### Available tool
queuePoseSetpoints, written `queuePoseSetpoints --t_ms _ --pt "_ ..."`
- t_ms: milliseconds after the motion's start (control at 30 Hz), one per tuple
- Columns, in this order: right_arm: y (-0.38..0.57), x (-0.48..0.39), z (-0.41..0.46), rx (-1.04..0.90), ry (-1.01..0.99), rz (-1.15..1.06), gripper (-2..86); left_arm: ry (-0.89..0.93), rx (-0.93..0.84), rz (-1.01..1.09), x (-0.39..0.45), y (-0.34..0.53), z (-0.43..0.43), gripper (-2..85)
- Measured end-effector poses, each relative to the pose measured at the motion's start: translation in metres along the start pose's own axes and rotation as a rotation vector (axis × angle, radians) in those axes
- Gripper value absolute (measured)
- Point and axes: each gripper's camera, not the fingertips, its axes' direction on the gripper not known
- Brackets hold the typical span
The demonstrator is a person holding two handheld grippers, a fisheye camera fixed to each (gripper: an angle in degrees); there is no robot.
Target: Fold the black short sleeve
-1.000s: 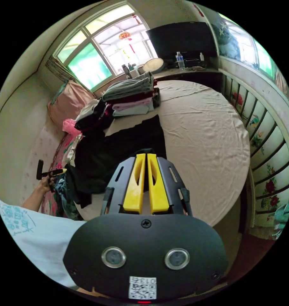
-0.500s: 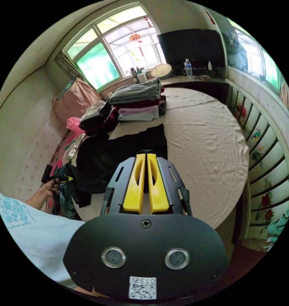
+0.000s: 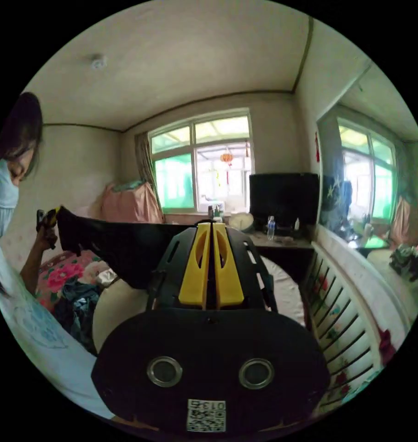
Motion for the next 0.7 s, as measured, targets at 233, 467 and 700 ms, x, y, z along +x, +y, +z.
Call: queuePoseSetpoints --t_ms 233,467,700 --pt "-0.033 -0.016 -0.108 0.243 0.077 -0.131 0.3 -0.021 0.054 0.18 0.065 -0.037 -0.03 0.2" --pt "-0.031 0.022 -0.056 0.025 0.063 -0.062 0.4 -0.028 -0.109 -0.074 -0.007 -0.02 0.015 0.2" --pt "-0.055 0.044 0.016 0.044 0.082 -0.138 0.4 -0.05 -0.029 -0.023 -0.06 -0.063 0.069 0.2"
